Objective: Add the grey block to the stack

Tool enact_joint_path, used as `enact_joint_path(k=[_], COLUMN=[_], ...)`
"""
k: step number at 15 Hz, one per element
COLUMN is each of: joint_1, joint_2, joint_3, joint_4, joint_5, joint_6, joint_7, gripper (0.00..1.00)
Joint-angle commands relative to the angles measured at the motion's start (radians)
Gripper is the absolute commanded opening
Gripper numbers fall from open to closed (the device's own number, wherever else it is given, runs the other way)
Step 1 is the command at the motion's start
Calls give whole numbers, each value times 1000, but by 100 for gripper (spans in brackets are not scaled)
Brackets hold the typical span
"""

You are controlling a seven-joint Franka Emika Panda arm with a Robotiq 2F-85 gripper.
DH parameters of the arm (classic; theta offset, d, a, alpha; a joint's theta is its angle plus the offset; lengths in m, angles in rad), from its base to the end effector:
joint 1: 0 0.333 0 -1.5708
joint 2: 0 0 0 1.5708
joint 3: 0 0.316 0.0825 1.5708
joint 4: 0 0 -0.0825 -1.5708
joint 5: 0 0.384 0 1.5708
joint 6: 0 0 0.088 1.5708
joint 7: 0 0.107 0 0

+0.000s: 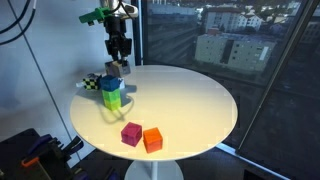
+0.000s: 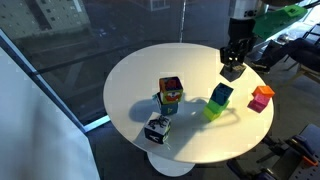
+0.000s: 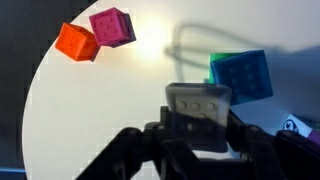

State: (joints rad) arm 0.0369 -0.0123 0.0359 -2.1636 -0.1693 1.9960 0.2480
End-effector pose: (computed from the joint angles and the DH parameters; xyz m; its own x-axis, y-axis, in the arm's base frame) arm 0.5152 0.0273 0.3898 0.9874 -0.1031 -0.1201 -0.0810 -0.9810 0.1762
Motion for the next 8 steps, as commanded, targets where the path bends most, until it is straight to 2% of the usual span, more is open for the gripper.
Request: enact_joint_path(k=[1,8], joint_1=[9,21], joint_2=[-24,-17], joint_3=[12,27], joint_4=[5,11], joint_5=[11,40], joint_6=[-33,-64], joint_7=[1,-28], gripper=[28,28])
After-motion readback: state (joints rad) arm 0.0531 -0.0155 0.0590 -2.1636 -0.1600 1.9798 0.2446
